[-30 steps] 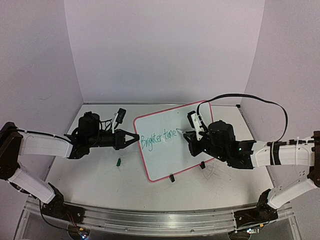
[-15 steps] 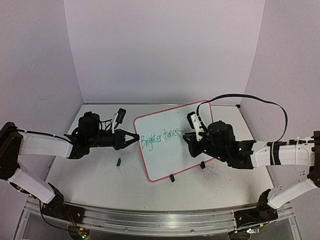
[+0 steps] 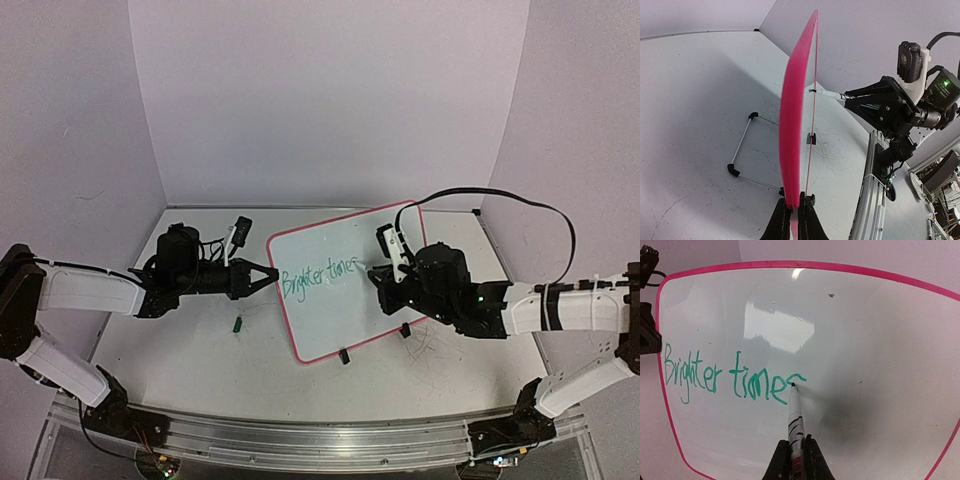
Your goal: Write a sentence on the whiteboard
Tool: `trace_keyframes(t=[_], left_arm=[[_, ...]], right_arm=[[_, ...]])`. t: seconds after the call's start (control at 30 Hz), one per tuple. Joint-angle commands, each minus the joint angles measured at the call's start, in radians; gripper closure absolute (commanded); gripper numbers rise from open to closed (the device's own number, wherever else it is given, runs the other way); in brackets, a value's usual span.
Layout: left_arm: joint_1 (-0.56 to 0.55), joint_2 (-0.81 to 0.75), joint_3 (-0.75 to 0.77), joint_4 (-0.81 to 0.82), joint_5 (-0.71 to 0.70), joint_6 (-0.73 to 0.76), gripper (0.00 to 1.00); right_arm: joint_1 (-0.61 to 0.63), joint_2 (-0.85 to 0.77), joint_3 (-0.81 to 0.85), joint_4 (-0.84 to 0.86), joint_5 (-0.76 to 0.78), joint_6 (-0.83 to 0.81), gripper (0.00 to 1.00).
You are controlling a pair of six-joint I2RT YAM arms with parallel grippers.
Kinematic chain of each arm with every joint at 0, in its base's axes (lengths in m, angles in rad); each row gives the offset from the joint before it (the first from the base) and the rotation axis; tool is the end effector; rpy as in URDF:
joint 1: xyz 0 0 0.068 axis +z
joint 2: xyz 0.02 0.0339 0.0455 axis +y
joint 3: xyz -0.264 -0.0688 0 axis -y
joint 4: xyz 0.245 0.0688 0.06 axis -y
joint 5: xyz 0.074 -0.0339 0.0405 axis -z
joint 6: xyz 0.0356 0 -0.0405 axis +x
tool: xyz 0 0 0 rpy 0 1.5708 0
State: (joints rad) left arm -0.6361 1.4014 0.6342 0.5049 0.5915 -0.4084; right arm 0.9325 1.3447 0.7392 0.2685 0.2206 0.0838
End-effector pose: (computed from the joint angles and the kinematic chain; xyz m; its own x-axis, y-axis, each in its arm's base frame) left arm 0.2243 -0.1903 0.2200 -0.5593 0.0032 -0.8289 0.7673 0.3804 -0.5163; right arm 0.1844 0.2355 0.2447 -0.2516 -0.2021 -0.9465 -0.6418 0.7668 0.0069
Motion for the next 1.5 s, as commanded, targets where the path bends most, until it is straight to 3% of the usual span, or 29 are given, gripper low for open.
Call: trace_keyframes(t=[0.0,1.47], left_arm=[[0.002,-0.016,0.024,-0.008,-0.016,0.029,1.0],[0.0,-0.018,0.019,-0.009,-0.02,0.028,1.0]], right_arm=[[-0.003,-0.027,-0.009,-0.02,0.056,0.022,1.0],[0.002,-0.006,0.001,-0.002,-0.017,0.027,1.0]])
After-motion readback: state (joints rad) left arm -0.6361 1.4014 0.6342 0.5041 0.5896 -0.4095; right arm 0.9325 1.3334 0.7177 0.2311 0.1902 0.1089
